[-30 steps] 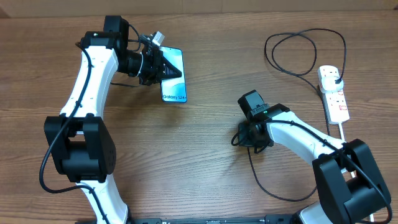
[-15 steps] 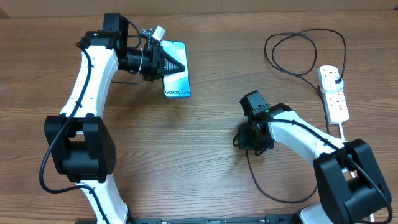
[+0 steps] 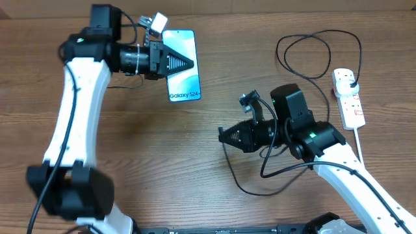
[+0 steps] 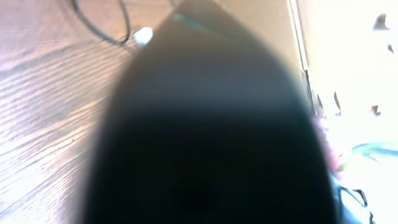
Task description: Plug charger to phone and switch on socket
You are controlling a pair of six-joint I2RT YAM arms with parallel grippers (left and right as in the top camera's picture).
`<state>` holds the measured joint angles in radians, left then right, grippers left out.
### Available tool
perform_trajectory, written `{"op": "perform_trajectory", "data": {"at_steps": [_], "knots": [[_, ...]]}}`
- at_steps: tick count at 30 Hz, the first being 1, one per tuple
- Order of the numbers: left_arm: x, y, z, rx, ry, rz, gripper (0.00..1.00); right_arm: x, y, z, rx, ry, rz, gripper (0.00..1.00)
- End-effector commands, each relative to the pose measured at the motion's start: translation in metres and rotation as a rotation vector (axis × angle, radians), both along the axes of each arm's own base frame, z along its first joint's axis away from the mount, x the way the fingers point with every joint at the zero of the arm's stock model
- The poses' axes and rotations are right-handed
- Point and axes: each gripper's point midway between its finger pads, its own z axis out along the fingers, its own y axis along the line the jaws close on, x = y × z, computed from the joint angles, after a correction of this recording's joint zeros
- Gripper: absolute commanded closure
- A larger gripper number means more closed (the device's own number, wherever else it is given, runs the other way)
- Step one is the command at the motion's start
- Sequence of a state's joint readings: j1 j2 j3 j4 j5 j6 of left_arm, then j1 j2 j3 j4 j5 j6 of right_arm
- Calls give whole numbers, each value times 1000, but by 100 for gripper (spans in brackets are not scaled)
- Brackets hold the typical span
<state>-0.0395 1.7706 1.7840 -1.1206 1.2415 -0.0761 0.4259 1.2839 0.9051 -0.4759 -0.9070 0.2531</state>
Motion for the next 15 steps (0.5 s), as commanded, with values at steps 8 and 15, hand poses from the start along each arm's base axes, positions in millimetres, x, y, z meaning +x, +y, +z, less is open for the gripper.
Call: {"op": "perform_trajectory", "data": {"at_steps": [8,15], "knots": [[-20,-19,52,-111,-59,-53,96,-16,21,61,344,-82,193,96],[-22,-50,70,-149,-90,-112,95,-13,24,84,404,-150,204,96]]}}
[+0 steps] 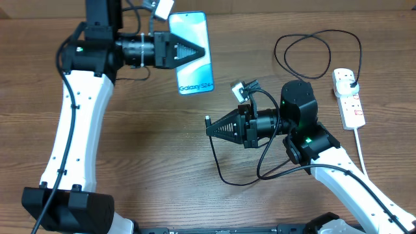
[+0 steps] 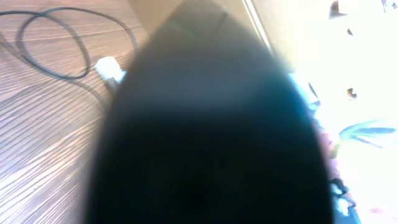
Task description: Plug charger to phone and switch on socket
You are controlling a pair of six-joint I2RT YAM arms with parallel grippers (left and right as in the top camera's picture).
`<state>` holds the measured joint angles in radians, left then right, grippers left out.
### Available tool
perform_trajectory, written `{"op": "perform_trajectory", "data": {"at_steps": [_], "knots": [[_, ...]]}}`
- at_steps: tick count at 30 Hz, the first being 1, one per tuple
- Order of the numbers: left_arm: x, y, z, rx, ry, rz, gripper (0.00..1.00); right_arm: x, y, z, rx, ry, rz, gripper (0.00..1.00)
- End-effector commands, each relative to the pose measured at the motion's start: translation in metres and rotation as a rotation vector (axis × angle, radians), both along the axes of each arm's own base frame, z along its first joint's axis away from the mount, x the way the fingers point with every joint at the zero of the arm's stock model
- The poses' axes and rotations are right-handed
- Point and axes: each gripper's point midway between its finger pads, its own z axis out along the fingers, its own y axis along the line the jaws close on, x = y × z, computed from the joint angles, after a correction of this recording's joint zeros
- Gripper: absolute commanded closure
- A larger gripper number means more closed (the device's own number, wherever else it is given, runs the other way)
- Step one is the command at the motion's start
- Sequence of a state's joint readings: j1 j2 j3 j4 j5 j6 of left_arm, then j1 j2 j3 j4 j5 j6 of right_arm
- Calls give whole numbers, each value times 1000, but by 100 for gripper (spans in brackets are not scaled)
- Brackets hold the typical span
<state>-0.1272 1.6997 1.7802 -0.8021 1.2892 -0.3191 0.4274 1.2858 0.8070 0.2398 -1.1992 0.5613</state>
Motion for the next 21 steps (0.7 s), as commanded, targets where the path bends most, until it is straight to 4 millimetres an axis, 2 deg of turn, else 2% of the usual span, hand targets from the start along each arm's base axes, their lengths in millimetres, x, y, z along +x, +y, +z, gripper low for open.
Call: {"op": "perform_trajectory", "data": {"at_steps": [1,9,16,21], "knots": [[-15,-18,18,-52,47,-67,96,-5,1,9,23,39,26,96],[-31,-22,38,-136,9,-188,96,-2,1,31,85,-43,15,96],[-38,-18,44,-169,15,-233,96,-3,0,46,126,-98,14,96],[-42,-18,46,-181,19,-252,96,3,0,47,131,-93,-22,96]]}}
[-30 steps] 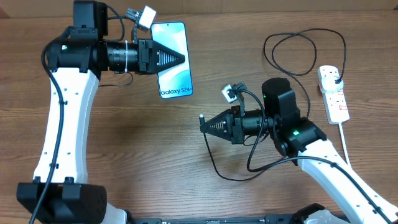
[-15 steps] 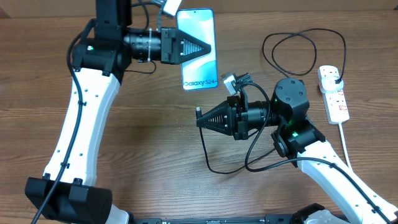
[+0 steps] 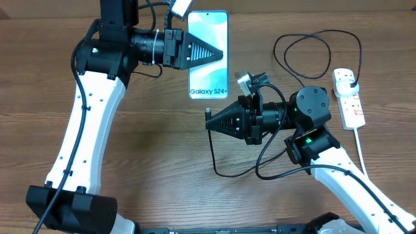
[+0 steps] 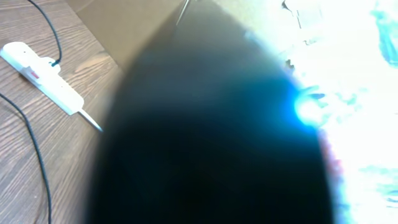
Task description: Plug charger to phone and switch on socket
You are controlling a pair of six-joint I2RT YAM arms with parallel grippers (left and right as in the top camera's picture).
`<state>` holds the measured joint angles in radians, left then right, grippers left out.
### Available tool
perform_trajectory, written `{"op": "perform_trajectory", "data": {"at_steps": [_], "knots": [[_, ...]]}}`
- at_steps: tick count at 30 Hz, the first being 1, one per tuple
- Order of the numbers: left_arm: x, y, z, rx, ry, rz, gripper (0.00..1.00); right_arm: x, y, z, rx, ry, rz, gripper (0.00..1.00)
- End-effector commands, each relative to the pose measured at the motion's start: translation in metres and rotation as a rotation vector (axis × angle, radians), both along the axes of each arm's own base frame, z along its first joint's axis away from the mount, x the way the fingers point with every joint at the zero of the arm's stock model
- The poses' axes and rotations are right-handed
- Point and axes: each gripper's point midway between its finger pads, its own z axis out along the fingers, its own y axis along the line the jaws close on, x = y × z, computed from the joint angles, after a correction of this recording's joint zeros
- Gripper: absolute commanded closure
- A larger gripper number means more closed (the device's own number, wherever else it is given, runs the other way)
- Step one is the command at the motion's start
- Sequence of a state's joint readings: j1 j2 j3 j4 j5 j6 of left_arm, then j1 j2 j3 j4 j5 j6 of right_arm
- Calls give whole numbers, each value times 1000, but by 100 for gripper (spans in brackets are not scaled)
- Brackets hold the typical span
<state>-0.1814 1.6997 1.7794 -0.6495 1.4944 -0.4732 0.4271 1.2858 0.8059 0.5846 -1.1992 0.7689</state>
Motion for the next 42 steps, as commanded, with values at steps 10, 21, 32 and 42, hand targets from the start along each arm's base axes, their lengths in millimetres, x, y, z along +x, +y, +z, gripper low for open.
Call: {"op": "perform_trajectory", "data": {"at_steps": [10,21,32,42], "knots": [[-8,4,10,-30,-24,-34,96,11,0,5,18,30,-71,96],[-2,2,2,8,4,14,96,9,0,7,23,16,-60,96],[-4,2,0,12,37,9,96,12,0,7,26,17,-78,96],[-7,2,-3,13,21,5,96,16,0,8,29,19,-97,96]]}}
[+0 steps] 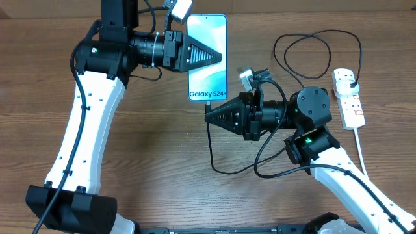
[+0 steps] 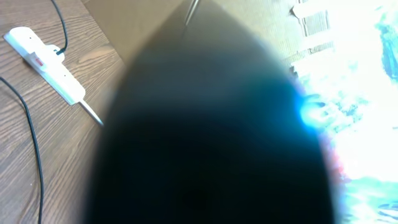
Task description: Plug charger to phone and switch on socket
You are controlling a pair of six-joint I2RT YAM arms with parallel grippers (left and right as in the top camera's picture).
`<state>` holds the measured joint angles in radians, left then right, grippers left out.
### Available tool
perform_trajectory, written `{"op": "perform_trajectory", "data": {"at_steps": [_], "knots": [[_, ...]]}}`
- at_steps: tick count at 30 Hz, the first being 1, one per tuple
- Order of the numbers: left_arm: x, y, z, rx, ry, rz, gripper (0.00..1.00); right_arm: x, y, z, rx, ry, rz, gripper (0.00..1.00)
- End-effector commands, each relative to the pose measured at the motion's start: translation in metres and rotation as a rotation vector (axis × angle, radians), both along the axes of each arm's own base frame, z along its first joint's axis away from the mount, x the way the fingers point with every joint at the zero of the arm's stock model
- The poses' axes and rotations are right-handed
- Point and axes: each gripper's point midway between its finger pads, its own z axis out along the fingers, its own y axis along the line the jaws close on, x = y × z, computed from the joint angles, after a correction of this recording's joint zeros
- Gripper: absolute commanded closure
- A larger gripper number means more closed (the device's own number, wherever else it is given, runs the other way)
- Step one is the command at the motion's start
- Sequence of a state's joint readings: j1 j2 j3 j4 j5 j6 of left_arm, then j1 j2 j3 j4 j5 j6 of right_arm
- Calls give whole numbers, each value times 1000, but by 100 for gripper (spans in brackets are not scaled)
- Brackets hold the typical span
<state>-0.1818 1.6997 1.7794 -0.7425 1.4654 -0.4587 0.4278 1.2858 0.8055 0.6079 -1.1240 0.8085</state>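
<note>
Seen from overhead, my left gripper (image 1: 220, 55) is shut on the phone (image 1: 209, 78), whose lit screen reads Galaxy S24 and faces up above the table's far middle. Just below the phone's lower edge, my right gripper (image 1: 208, 117) is shut on the charger plug (image 1: 209, 104). The plug's tip meets that edge; whether it is seated cannot be told. Its black cable (image 1: 212, 149) hangs down from the plug. In the left wrist view the phone (image 2: 211, 137) is a dark blur filling most of the frame. The white socket strip (image 1: 348, 97) lies at the far right.
The charger's cable loops (image 1: 318, 52) lie on the wooden table (image 1: 149, 149) between the arms and the strip, and more cable curls under my right arm (image 1: 260, 172). In the left wrist view the strip (image 2: 43, 65) sits at upper left, with cardboard beyond the table.
My right gripper has shifted slightly up and right, bringing the plug from a short way below the phone to its lower edge. The phone and left gripper have hardly moved.
At first my left gripper held the phone at the far left, with the right gripper low and right holding the cable end. The phone then stood further right each time. The right gripper turned toward it, and the plug now touches the phone's bottom edge.
</note>
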Motion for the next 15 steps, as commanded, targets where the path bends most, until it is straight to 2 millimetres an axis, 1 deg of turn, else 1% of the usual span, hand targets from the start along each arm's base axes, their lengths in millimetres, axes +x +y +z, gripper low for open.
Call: {"op": "perform_trajectory", "data": {"at_steps": [1,10,15], "knots": [[-7,1,6,-18,-58,-19,96,4,0,3,9,-5,-27,96],[-9,2,3,-16,-69,-20,96,4,0,2,7,8,-27,96],[-8,2,2,-9,-17,-15,96,11,0,-6,-14,63,-60,96]]}}
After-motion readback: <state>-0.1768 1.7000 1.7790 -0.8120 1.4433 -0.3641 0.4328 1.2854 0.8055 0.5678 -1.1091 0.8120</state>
